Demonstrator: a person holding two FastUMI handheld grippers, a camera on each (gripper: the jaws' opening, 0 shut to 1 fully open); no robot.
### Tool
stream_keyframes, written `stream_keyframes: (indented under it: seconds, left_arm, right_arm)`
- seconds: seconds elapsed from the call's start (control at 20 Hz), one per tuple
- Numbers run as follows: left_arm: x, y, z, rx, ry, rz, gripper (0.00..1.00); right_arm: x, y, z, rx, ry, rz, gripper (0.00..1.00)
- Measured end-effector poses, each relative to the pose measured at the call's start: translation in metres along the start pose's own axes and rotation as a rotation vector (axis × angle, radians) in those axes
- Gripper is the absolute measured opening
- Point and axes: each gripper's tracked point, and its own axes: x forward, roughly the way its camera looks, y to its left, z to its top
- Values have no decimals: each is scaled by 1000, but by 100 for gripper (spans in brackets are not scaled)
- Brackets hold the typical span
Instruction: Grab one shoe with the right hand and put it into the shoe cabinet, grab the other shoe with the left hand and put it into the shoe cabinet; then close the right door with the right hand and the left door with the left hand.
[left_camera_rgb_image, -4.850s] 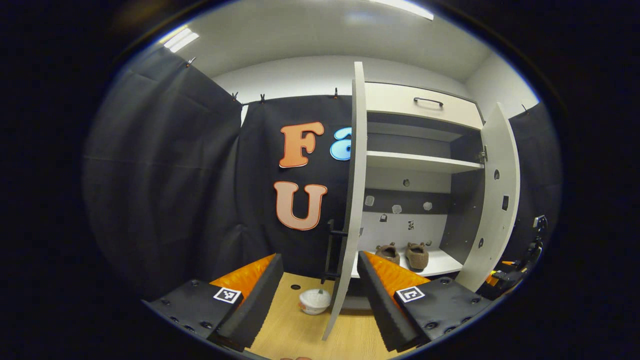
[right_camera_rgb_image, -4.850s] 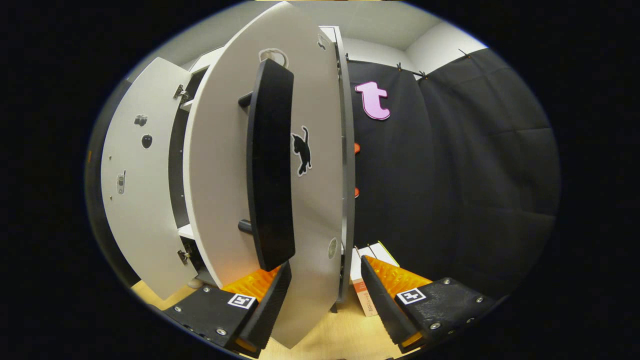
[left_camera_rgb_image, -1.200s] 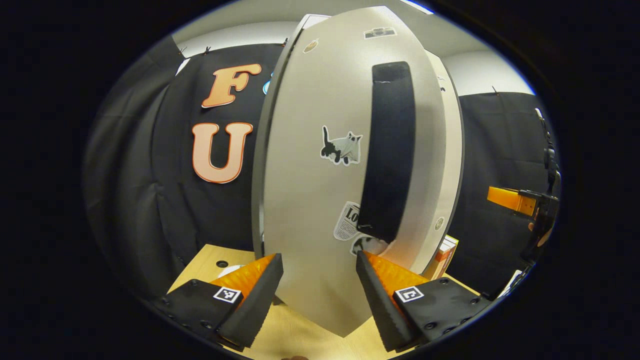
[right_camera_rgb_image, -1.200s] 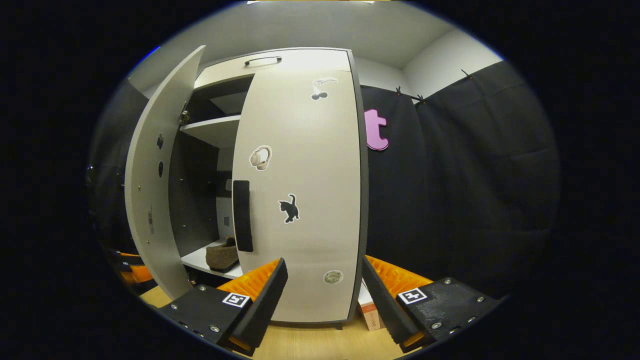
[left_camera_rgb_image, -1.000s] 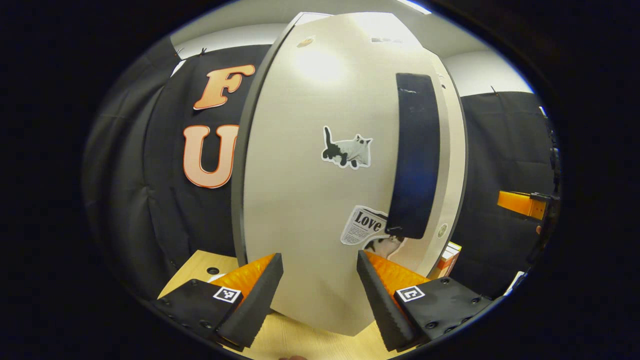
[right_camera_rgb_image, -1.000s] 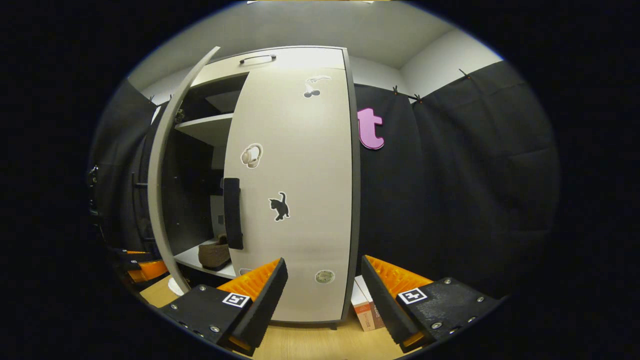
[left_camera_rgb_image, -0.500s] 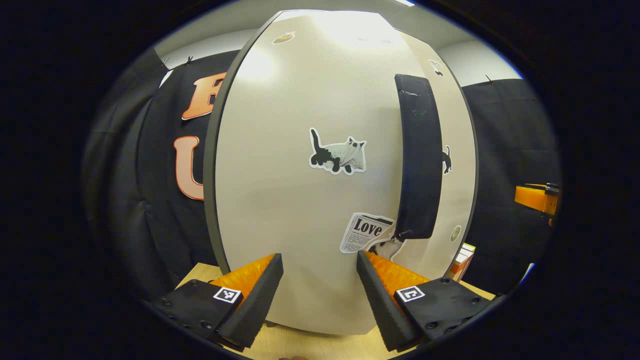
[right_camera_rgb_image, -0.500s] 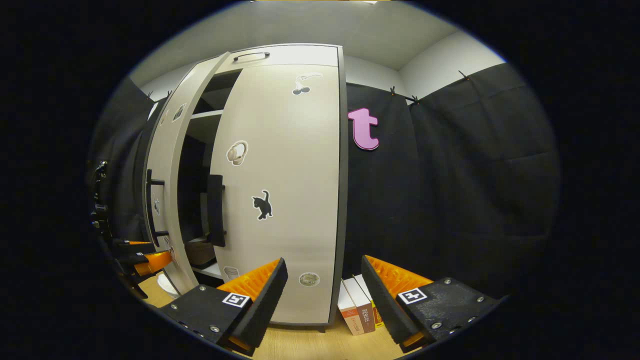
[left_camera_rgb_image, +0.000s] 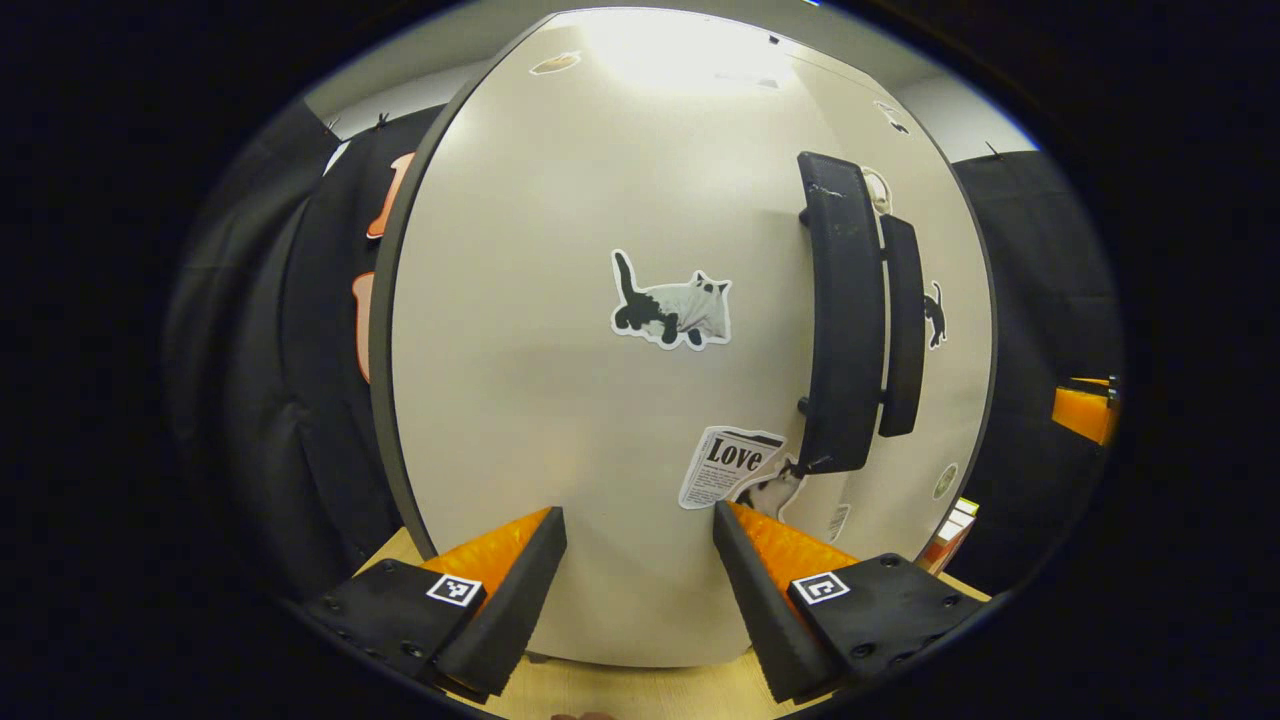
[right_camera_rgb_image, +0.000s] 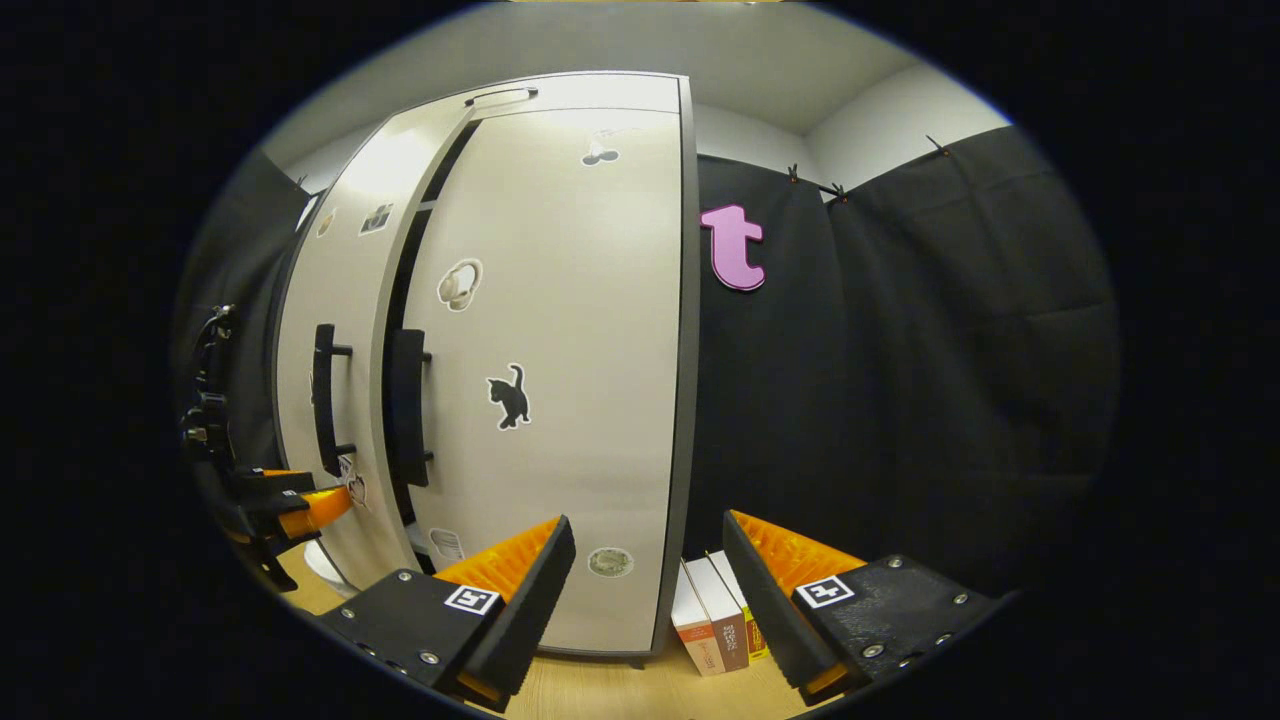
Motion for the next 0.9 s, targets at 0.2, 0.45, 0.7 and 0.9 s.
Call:
stream_keyframes:
  seconds: [0.2,0.45,0.7,0.9]
  left_arm:
    - [2,-1,0,-1,1,18,97]
    - [1,1,0,-16,51,55,97]
    - [-19,5,32,-51,26,51,97]
    - [-52,14,67,-46,10,42,97]
  right_arm:
    - [8,0,-5,7,14,15,92]
    - [11,-3,-4,15,33,32,92]
    - [10,-12,13,32,31,34,92]
    - [5,-21,31,30,29,30,92]
